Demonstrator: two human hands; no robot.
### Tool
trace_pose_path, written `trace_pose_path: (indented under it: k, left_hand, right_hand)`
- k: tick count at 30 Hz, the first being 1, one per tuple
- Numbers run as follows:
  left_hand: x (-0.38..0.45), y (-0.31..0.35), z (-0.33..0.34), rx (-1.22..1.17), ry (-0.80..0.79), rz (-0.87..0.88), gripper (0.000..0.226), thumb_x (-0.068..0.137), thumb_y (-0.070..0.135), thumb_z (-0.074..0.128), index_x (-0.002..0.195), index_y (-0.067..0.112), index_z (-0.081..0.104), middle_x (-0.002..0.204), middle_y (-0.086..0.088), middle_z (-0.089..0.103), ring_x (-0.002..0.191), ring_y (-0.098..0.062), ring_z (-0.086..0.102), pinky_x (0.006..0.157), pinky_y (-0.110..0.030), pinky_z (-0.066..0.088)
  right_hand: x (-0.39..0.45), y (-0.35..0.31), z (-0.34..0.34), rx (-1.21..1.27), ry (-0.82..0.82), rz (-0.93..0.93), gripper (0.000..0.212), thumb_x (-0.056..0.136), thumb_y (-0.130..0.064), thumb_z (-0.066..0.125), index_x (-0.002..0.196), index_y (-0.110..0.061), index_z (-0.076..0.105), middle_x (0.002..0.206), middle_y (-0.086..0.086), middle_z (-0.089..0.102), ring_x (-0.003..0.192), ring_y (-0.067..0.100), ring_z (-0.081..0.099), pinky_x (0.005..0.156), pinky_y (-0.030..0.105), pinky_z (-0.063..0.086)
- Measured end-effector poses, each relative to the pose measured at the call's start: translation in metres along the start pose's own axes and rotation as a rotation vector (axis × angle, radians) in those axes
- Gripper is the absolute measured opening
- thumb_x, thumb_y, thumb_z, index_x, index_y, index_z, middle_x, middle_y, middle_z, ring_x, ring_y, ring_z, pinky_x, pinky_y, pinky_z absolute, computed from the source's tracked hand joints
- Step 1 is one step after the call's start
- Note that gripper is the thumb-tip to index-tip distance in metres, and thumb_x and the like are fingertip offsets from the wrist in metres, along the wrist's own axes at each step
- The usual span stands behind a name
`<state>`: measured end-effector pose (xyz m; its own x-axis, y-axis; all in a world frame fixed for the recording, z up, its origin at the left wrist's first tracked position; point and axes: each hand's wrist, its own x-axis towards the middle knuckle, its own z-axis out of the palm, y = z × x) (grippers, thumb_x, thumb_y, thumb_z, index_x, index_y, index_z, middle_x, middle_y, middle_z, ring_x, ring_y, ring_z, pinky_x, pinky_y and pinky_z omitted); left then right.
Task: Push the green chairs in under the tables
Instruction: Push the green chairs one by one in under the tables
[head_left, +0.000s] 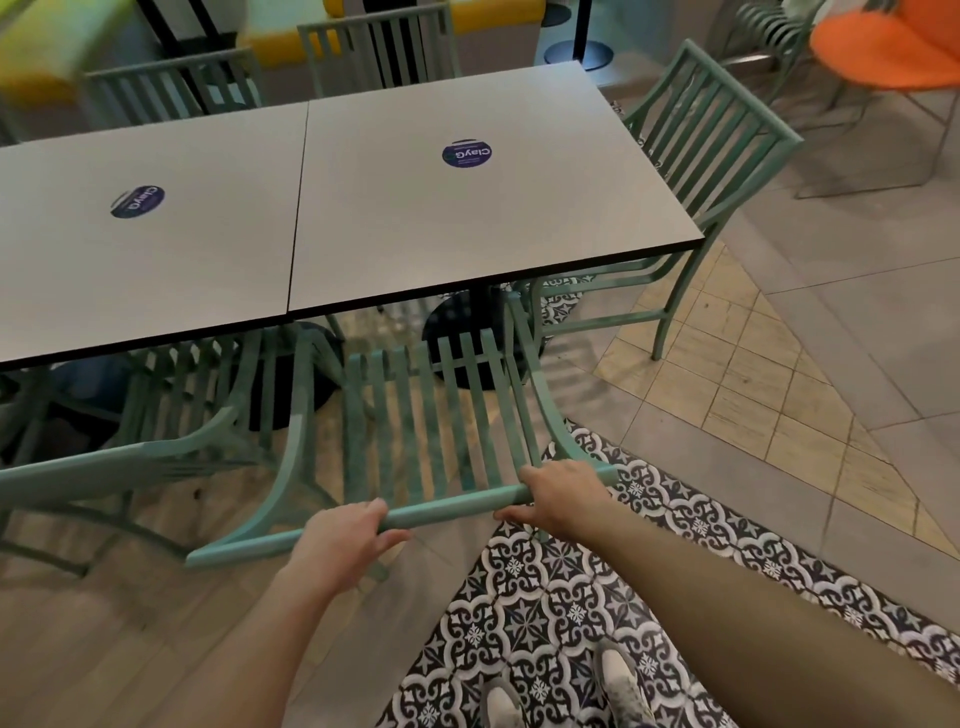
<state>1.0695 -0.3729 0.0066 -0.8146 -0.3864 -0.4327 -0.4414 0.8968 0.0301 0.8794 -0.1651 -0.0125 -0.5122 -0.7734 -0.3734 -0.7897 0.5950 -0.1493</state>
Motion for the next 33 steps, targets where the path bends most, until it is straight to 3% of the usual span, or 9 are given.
trace_pose_path:
  k: [5, 9, 14, 20, 25, 31, 33]
  left_hand:
    - [0.003, 0.008, -0.008, 0.118, -0.012, 0.023, 0.054, 0.086, 0.077, 0.017, 0.089, 0.033, 0.049, 0.089, 0.011, 0.057, 0.098, -0.013, 0.052, 0.096, -0.034, 0.038]
    - [0.025, 0.039, -0.017, 0.161, 0.1, 0.075, 0.063, 0.089, 0.073, 0.017, 0.116, 0.03, 0.055, 0.119, 0.008, 0.061, 0.118, -0.014, 0.051, 0.105, -0.035, 0.035]
    - [0.067, 0.124, -0.062, 0.13, 0.217, 0.227, 0.05, 0.095, 0.057, 0.037, 0.13, 0.024, 0.051, 0.128, 0.004, 0.058, 0.121, -0.017, 0.051, 0.103, -0.036, 0.038]
    - [0.121, 0.253, -0.11, 0.145, 0.254, 0.402, 0.041, 0.092, 0.049, 0.043, 0.121, 0.024, 0.056, 0.116, 0.002, 0.063, 0.105, -0.02, 0.059, 0.09, -0.04, 0.049]
    - [0.154, 0.353, -0.143, 0.109, 0.2, 0.436, 0.029, 0.091, 0.043, 0.044, 0.105, 0.022, 0.057, 0.102, -0.005, 0.066, 0.093, -0.026, 0.063, 0.076, -0.038, 0.053]
    - [0.195, 0.452, -0.15, 0.116, 0.29, 0.457, 0.042, 0.091, 0.049, 0.034, 0.108, 0.018, 0.056, 0.105, -0.007, 0.066, 0.094, -0.027, 0.063, 0.078, -0.042, 0.053]
    - [0.216, 0.482, -0.155, 0.137, 0.296, 0.469, 0.045, 0.093, 0.05, 0.037, 0.119, 0.017, 0.055, 0.116, -0.009, 0.062, 0.104, -0.029, 0.06, 0.087, -0.044, 0.05]
  right_hand:
    - [-0.011, 0.003, 0.003, 0.042, 0.059, 0.034, 0.067, 0.079, -0.083, 0.03, 0.102, -0.025, 0.056, 0.1, -0.002, 0.064, 0.096, 0.018, 0.057, 0.093, 0.041, 0.045]
    - [-0.032, 0.028, 0.003, 0.155, 0.146, 0.137, 0.088, 0.075, -0.086, 0.007, 0.121, -0.026, 0.053, 0.118, -0.004, 0.06, 0.113, 0.017, 0.052, 0.105, 0.039, 0.036]
    - [-0.072, 0.113, -0.016, 0.261, 0.24, 0.375, 0.065, 0.091, -0.065, 0.037, 0.14, -0.024, 0.039, 0.139, 0.0, 0.049, 0.128, 0.019, 0.044, 0.108, 0.038, 0.034]
    - [-0.124, 0.232, -0.04, 0.277, 0.276, 0.566, 0.066, 0.091, -0.061, 0.043, 0.144, -0.023, 0.033, 0.146, 0.004, 0.043, 0.132, 0.024, 0.04, 0.107, 0.044, 0.038]
    - [-0.157, 0.305, -0.058, 0.304, 0.289, 0.637, 0.064, 0.092, -0.057, 0.046, 0.145, -0.022, 0.034, 0.147, 0.005, 0.042, 0.131, 0.026, 0.041, 0.104, 0.044, 0.041]
    - [-0.168, 0.377, -0.068, 0.346, 0.323, 0.693, 0.065, 0.093, -0.056, 0.046, 0.147, -0.022, 0.03, 0.147, 0.006, 0.041, 0.131, 0.026, 0.04, 0.102, 0.042, 0.039]
    - [-0.161, 0.403, -0.072, 0.342, 0.334, 0.693, 0.066, 0.093, -0.056, 0.046, 0.148, -0.022, 0.03, 0.147, 0.005, 0.041, 0.132, 0.025, 0.039, 0.105, 0.041, 0.037]
